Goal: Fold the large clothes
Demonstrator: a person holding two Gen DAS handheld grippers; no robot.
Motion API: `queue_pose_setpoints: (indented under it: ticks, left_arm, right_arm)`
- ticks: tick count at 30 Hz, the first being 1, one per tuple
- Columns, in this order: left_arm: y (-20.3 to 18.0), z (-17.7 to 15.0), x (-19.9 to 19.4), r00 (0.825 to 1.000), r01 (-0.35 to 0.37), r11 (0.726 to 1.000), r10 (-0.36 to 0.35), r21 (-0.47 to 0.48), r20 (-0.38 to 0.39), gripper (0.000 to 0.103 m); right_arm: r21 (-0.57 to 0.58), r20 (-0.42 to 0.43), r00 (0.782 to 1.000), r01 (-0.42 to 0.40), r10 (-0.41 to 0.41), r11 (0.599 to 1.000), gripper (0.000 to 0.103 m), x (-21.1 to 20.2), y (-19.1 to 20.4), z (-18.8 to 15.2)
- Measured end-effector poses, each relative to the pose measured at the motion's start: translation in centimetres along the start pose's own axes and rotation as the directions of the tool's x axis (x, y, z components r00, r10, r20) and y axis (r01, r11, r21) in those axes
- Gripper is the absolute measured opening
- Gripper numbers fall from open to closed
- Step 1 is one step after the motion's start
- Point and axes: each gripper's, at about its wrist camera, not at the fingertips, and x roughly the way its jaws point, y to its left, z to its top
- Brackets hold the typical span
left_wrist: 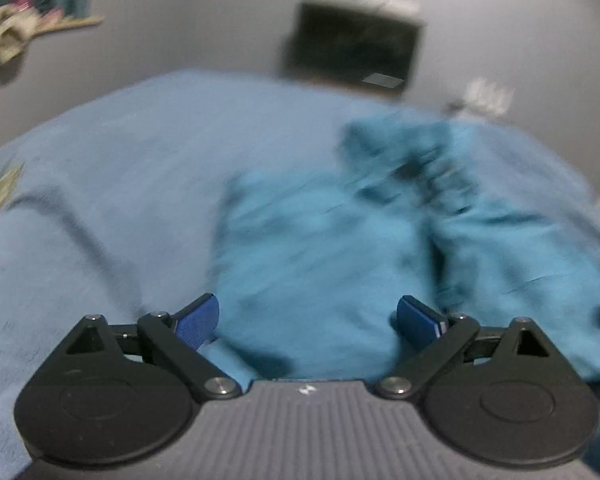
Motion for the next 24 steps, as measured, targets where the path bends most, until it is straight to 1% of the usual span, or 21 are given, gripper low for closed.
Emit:
queue_pose_setpoints:
  ticks: [1, 3, 4, 7, 8, 10, 13, 15, 18, 19, 20, 21, 22, 23, 24]
  left_arm:
    - [0.6, -0.2, 0.9, 0.999, -0.013, 1.0, 0.013, -0.023, -0.033, 0.096]
    - [1.5, -0.6, 2.0, 0.998, 0.002, 0.998, -0.006, -0.067, -0.066, 0.096]
    - [1.8, -0.7, 2.4, 0.997, 0.004, 0.997, -0.01, -0.08, -0.077, 0.096]
    - [2.1, -1.2, 3.3, 0.996, -0.004, 0.997, -0.003, -0.076, -0.09, 0.096]
    - [2.2, -1.3, 3.6, 0.996, -0.007, 0.997, 0.0, -0.073, -0.092, 0.096]
    - [1.9, -1.2, 4.4, 0.996, -0.008, 0.998, 0.002, -0.066, -0.091, 0.096]
    - [2.0, -1.3, 4.7, 0.996, -0.008, 0.998, 0.002, -0.067, -0.091, 0.096]
    - [2.3, -1.3, 4.0, 0.996, -0.007, 0.998, 0.001, -0.068, -0.093, 0.096]
    - [2.1, -1.2, 4.2, 0.995, -0.008, 0.998, 0.001, -0.067, -0.097, 0.096]
    - [2.0, -1.2, 4.1, 0.995, -0.008, 0.998, 0.001, -0.066, -0.099, 0.096]
    - [1.9, -1.3, 4.2, 0.995, -0.008, 0.998, 0.002, -0.063, -0.101, 0.096]
    - [2.0, -1.3, 4.0, 0.995, -0.009, 0.998, 0.002, -0.062, -0.102, 0.096]
    - [1.9, -1.3, 4.0, 0.995, -0.009, 0.998, 0.002, -0.062, -0.101, 0.096]
    - [1.9, -1.3, 4.0, 0.995, -0.007, 0.998, 0.001, -0.063, -0.101, 0.096]
    - [2.0, -1.3, 4.0, 0.995, -0.007, 0.998, 0.0, -0.064, -0.1, 0.096]
  right_arm:
    - [-0.049, -0.017, 1.0, -0.006, 0.006, 0.999, 0.1, 0.4, 1.3, 0.1]
    - [-0.167, -0.057, 0.998, -0.01, 0.0, 0.986, 0.096, 1.5, 3.8, -0.1]
    - [-0.219, -0.077, 0.997, -0.016, -0.001, 0.976, 0.092, 2.2, 5.0, -0.2]
    - [-0.362, -0.145, 0.989, -0.04, -0.014, 0.931, 0.08, 4.6, 8.0, -0.8]
    - [-0.394, -0.166, 0.986, -0.046, -0.021, 0.918, 0.077, 5.5, 8.8, -0.9]
    - [-0.436, -0.195, 0.98, -0.061, -0.028, 0.898, 0.076, 7.2, 10.2, -1.1]
    - [-0.501, -0.207, 0.978, -0.093, -0.015, 0.861, 0.075, 8.8, 12.6, -1.4]
    - [-0.544, -0.217, 0.976, -0.124, 0.004, 0.83, 0.075, 9.5, 14.0, -1.6]
    - [-0.585, -0.245, 0.97, -0.142, -0.007, 0.799, 0.071, 10.7, 15.5, -2.6]
    - [-0.596, -0.255, 0.967, -0.14, -0.021, 0.791, 0.064, 11.2, 15.7, -2.9]
    - [-0.611, -0.26, 0.965, -0.134, -0.037, 0.78, 0.047, 11.6, 15.9, -3.3]
    - [-0.619, -0.258, 0.965, -0.122, -0.055, 0.776, 0.036, 11.8, 15.9, -3.5]
    - [-0.61, -0.26, 0.964, -0.114, -0.062, 0.784, 0.017, 11.8, 15.6, -3.6]
    - [-0.586, -0.259, 0.964, -0.111, -0.056, 0.803, 0.008, 11.6, 15.2, -3.3]
    - [-0.556, -0.248, 0.968, -0.105, -0.043, 0.825, 0.008, 11.1, 14.6, -2.9]
